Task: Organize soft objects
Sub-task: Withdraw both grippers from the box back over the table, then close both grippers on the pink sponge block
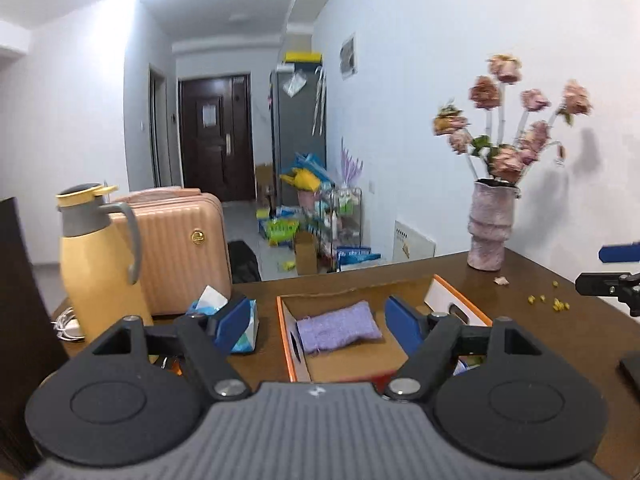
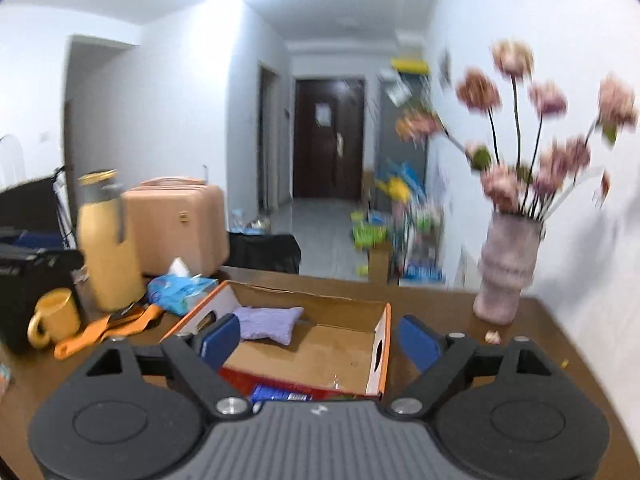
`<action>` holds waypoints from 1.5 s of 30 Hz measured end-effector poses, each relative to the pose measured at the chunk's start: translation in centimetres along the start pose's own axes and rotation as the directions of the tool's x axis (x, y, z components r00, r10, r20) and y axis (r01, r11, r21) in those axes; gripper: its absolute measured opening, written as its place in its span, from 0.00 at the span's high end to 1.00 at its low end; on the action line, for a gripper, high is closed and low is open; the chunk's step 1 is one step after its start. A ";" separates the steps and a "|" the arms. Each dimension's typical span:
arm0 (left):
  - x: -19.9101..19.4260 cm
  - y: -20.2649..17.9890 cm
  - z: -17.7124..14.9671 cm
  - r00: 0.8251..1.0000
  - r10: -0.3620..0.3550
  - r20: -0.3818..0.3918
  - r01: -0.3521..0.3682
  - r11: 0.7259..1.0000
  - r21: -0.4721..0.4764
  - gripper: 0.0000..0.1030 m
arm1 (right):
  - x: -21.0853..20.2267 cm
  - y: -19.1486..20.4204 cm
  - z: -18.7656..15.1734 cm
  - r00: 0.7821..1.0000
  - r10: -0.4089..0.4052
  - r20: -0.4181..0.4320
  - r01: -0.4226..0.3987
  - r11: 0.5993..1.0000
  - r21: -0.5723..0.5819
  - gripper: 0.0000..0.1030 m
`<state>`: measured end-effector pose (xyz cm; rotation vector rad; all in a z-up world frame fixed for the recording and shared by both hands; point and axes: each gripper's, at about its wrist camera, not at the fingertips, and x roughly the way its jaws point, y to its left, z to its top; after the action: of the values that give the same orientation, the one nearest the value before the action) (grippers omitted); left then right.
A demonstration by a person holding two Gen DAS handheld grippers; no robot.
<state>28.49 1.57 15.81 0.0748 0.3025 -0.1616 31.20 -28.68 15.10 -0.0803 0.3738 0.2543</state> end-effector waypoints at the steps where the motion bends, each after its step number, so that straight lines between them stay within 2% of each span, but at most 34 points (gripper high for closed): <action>1: -1.3 -0.3 -0.9 1.000 -0.007 0.015 0.007 1.000 0.003 0.23 | -1.6 0.9 -1.2 1.000 0.001 0.021 -0.001 1.000 -0.022 0.15; 7: -9.9 -2.0 -8.4 0.991 -0.063 0.119 0.066 0.998 -0.015 0.12 | -10.3 4.7 -8.4 0.991 0.063 0.118 -0.063 0.998 -0.005 0.11; 10: -12.9 -2.2 -12.7 0.992 -0.071 0.103 0.078 0.994 -0.070 0.11 | -13.5 6.2 -12.6 0.989 0.051 0.138 -0.057 0.998 0.037 0.10; 12: -14.2 -2.6 -15.2 0.996 -0.062 0.062 0.067 0.994 -0.091 0.11 | -14.8 7.0 -15.4 0.990 0.053 0.132 -0.065 0.994 0.088 0.09; 15: -15.3 -3.3 -17.3 0.996 -0.086 -0.002 0.086 0.993 -0.082 0.11 | -15.5 8.0 -18.5 0.990 0.115 0.083 -0.127 0.978 0.165 0.07; 17: -15.2 -3.4 -17.6 0.992 -0.122 -0.012 0.121 0.990 -0.071 0.11 | -15.4 8.8 -19.1 0.989 0.136 0.058 -0.144 0.976 0.162 0.07; 20: -14.0 -3.8 -17.5 0.994 -0.104 -0.020 0.102 0.991 -0.084 0.11 | -15.0 10.0 -18.9 0.991 0.117 0.059 -0.123 0.986 0.109 0.05; 22: -13.0 -4.0 -17.7 0.993 -0.107 -0.058 0.101 0.990 -0.094 0.11 | -14.6 10.2 -18.8 0.992 0.111 0.058 -0.117 0.988 0.101 0.02; 25: -11.9 -4.1 -18.3 0.989 -0.114 -0.097 0.105 0.990 -0.091 0.11 | -13.8 10.4 -19.1 0.997 0.074 0.037 -0.077 0.993 0.090 0.02; 30: -10.1 -4.0 -18.8 0.982 -0.127 -0.143 0.111 0.987 -0.116 0.11 | -12.5 10.8 -19.3 0.998 -0.026 0.056 0.024 0.999 0.031 0.00; 33: -9.3 -4.5 -18.7 0.978 -0.147 -0.146 0.131 0.985 -0.115 0.11 | -11.8 10.9 -19.5 0.996 -0.037 0.076 0.035 0.999 0.025 0.00; 36: -8.2 -4.8 -18.7 0.971 -0.183 -0.155 0.162 0.977 -0.136 0.11 | -10.3 10.3 -19.7 0.999 -0.035 0.031 0.033 0.996 0.078 0.01; 37: -7.6 -4.9 -18.7 0.968 -0.193 -0.160 0.170 0.975 -0.145 0.11 | -9.7 9.8 -19.8 1.000 -0.024 0.002 0.024 0.993 0.112 0.04; 38: -7.0 -4.9 -18.7 0.966 -0.198 -0.168 0.173 0.973 -0.152 0.14 | -9.2 9.3 -19.9 1.000 -0.002 -0.023 0.005 0.989 0.148 0.07; 39: -6.4 -5.0 -18.7 0.963 -0.200 -0.178 0.173 0.972 -0.160 0.16 | -8.6 8.7 -20.1 0.998 0.034 -0.045 -0.024 0.981 0.194 0.14; 40: -5.8 -5.0 -18.7 0.961 -0.205 -0.186 0.174 0.970 -0.168 0.21 | -8.0 8.0 -20.3 0.996 0.067 -0.060 -0.051 0.968 0.246 0.17; 43: -3.8 -5.1 -18.6 0.947 -0.248 -0.204 0.207 0.958 -0.199 0.32 | -6.3 7.2 -20.7 0.992 0.092 -0.085 -0.061 0.950 0.306 0.19; 45: -2.1 -5.0 -18.3 0.936 -0.280 -0.212 0.230 0.945 -0.231 0.36 | -5.2 6.9 -20.7 0.991 0.105 -0.083 -0.072 0.944 0.323 0.26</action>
<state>20.33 -1.26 -1.20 -0.1507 0.5725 -0.3823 17.46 -25.79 -2.38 0.2445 0.5146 0.2764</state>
